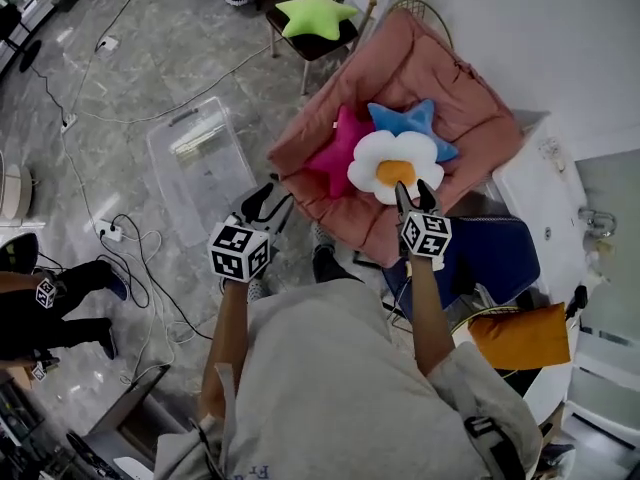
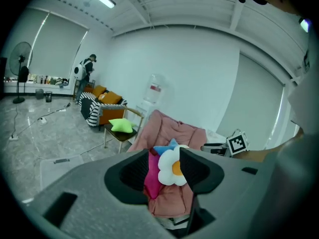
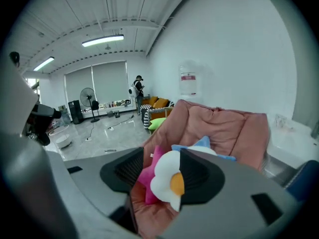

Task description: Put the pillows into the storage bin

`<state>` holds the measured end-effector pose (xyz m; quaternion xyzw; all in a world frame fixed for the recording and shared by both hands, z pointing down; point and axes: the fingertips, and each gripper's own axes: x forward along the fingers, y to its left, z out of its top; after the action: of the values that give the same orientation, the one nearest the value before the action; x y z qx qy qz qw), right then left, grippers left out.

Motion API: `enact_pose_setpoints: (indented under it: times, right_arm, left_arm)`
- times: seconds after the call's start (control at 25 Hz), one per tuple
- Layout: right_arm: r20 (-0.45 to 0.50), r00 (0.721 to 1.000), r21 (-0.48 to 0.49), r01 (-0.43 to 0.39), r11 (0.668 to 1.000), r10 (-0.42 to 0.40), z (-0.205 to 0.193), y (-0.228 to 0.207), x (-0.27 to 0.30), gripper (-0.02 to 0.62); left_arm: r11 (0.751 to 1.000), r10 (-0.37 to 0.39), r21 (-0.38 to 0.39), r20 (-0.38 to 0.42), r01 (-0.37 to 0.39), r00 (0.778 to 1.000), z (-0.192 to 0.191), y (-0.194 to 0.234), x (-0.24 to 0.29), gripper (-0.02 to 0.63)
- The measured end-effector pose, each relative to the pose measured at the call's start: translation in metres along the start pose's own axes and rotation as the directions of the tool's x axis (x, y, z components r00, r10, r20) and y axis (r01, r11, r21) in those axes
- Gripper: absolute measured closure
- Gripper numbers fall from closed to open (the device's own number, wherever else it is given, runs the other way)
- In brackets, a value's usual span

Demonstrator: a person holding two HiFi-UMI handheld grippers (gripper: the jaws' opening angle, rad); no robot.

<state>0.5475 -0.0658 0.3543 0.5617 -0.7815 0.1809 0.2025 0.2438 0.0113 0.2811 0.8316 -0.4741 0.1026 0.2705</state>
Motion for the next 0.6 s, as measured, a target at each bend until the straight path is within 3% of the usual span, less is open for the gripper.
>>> enact_pose_setpoints:
  times: [0.24,0.36,0.6]
  right_arm:
    - [-0.059,0.998,-0.155,-0.006,0.988,-0.003,0.004,-0.083,0.065,0.400]
    - [-0.145,0.989,-0.216,-0.040,0.976,0.009,-0.010,-0.114,0.098,0.397]
    - [-0.363,0.929,-0.295,-0.189,0.937,0.074,-0.037,-0.152,0.168,0.274]
  left_arm:
    - [0.996,0.075,-0.040,-0.018,-0.076,0.997,-0.001,-0.001,0.039,0.416]
    - [0.988,0.122,-0.097,-0.017,-0.123,0.992,-0.009,0.002,0.043,0.417]
    - [0.963,0.217,-0.164,-0.001,-0.214,0.976,-0.012,0.014,0.035,0.417]
